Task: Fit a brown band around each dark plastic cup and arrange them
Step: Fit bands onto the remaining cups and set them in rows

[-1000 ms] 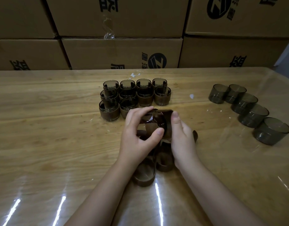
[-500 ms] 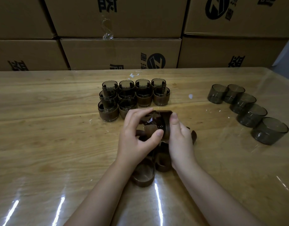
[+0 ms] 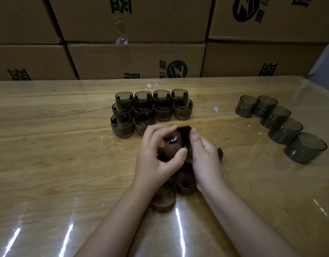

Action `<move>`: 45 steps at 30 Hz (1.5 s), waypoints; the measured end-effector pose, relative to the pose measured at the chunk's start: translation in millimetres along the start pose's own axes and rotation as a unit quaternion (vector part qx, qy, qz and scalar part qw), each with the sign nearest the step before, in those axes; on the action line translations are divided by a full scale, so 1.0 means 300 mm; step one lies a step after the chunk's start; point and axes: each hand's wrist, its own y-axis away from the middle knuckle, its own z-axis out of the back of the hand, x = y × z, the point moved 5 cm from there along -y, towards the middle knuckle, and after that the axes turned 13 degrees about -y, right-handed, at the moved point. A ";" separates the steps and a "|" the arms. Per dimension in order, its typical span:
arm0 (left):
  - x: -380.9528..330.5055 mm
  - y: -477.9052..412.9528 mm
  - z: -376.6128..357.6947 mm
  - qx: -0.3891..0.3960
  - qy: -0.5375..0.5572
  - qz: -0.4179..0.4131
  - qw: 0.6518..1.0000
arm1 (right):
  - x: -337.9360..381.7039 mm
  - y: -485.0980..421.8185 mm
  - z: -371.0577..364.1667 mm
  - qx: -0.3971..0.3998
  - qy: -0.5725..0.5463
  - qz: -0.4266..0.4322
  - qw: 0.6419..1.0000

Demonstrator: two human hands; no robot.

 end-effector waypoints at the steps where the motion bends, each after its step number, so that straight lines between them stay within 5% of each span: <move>1: -0.001 -0.001 -0.001 0.004 0.004 0.003 1.000 | 0.007 -0.003 0.002 0.004 0.004 0.005 1.000; 5: 0.025 -0.011 -0.007 0.046 0.083 0.112 0.989 | 0.015 -0.014 -0.001 0.037 -0.016 -0.010 0.999; 9: 0.076 -0.010 -0.024 0.051 0.256 0.265 0.928 | 0.011 -0.015 -0.012 0.070 -0.015 -0.044 0.996; 17: 0.095 -0.001 -0.059 0.073 0.400 0.358 0.840 | 0.009 -0.022 -0.021 0.090 -0.010 -0.064 0.994; 27: 0.089 0.007 -0.089 0.145 0.439 0.350 0.815 | -0.005 -0.035 -0.002 0.073 -0.120 -0.091 0.986; 40: 0.094 0.001 -0.075 0.127 0.510 0.355 0.773 | -0.016 -0.030 -0.010 0.063 -0.159 -0.093 0.981; 45: 0.095 -0.003 -0.076 0.139 0.481 0.351 0.791 | -0.011 -0.020 -0.012 0.061 -0.159 -0.105 0.980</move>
